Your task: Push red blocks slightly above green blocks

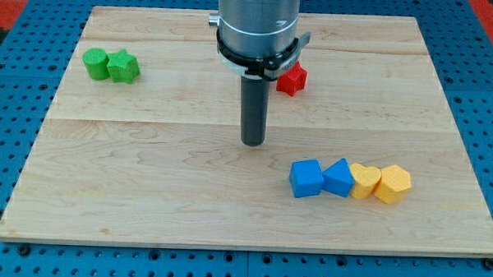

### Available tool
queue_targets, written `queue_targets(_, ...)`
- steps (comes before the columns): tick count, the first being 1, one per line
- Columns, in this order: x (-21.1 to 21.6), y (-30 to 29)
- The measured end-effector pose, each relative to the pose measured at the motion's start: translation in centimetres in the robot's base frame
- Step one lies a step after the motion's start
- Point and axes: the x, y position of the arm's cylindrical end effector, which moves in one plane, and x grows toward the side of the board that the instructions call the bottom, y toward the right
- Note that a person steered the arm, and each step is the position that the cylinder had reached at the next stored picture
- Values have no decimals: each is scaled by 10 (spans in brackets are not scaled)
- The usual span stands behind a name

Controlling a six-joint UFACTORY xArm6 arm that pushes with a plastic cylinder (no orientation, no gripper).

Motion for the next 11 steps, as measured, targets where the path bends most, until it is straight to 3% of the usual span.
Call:
queue_targets(1,-34,6)
queue_targets(2,-65,55)
queue_targets(3,-66,105)
queue_targets(4,-105,124)
queue_targets(6,-125,19)
queue_targets(7,-109,61)
queue_targets(8,-98,45)
queue_targets(10,-99,-91)
queue_targets(11,-99,-93)
